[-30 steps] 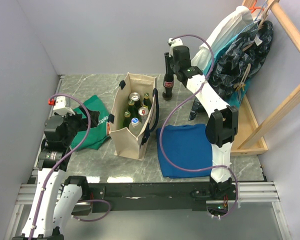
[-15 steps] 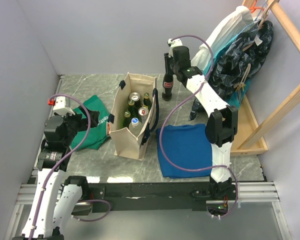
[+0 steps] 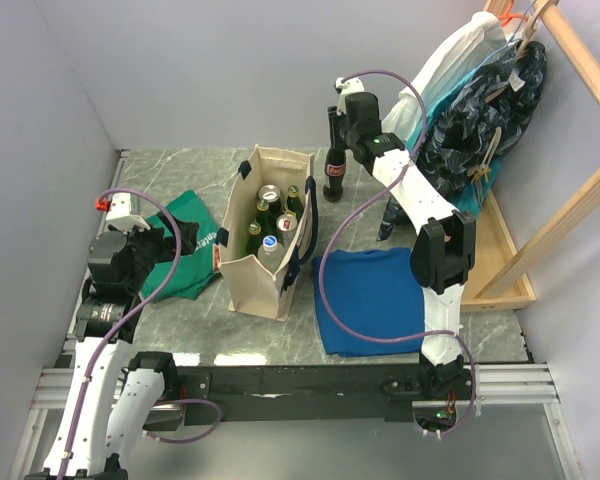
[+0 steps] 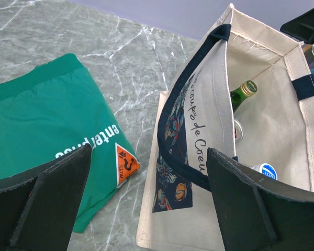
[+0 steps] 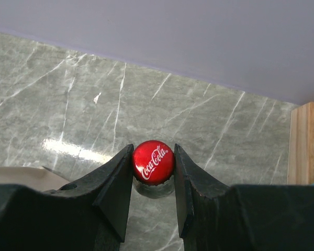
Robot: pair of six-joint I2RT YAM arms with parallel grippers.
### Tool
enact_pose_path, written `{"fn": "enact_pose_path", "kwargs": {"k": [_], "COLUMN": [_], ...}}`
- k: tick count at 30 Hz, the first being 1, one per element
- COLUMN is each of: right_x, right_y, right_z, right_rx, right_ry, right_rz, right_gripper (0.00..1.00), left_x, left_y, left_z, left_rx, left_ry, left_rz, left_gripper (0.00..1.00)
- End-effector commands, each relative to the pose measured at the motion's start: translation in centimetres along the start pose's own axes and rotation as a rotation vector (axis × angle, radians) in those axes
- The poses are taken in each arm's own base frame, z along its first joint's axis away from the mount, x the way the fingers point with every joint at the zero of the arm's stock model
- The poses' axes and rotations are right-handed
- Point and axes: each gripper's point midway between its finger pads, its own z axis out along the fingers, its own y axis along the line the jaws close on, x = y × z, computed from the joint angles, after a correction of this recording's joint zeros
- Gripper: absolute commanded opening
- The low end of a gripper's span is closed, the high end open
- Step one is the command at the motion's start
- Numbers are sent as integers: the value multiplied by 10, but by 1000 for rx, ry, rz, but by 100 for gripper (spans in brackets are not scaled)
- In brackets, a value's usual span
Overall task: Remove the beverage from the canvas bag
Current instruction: Place the drink at the center of the board.
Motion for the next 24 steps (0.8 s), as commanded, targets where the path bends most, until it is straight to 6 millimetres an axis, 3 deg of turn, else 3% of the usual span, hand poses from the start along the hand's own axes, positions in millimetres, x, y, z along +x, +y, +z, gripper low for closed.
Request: {"fn": "enact_pose_path", "kwargs": {"k": [1, 20, 24], "right_x": [-78, -58, -54], "right_y": [-4, 0, 4], "right_z": [-19, -9, -8], "right_rx": [1, 0, -7], "right_ry": [-247, -198, -183], "right_rz": [37, 67, 53], "right_gripper": [0, 0, 12], "left_x": [-15, -15, -15], "left_y": [-7, -7, -6], "left_z": [-5, -4, -5], "left_rx": [16, 18, 16], "left_ry": [-45, -41, -41], "left_rz": [11, 14, 12], "left_gripper": [96, 96, 96]}}
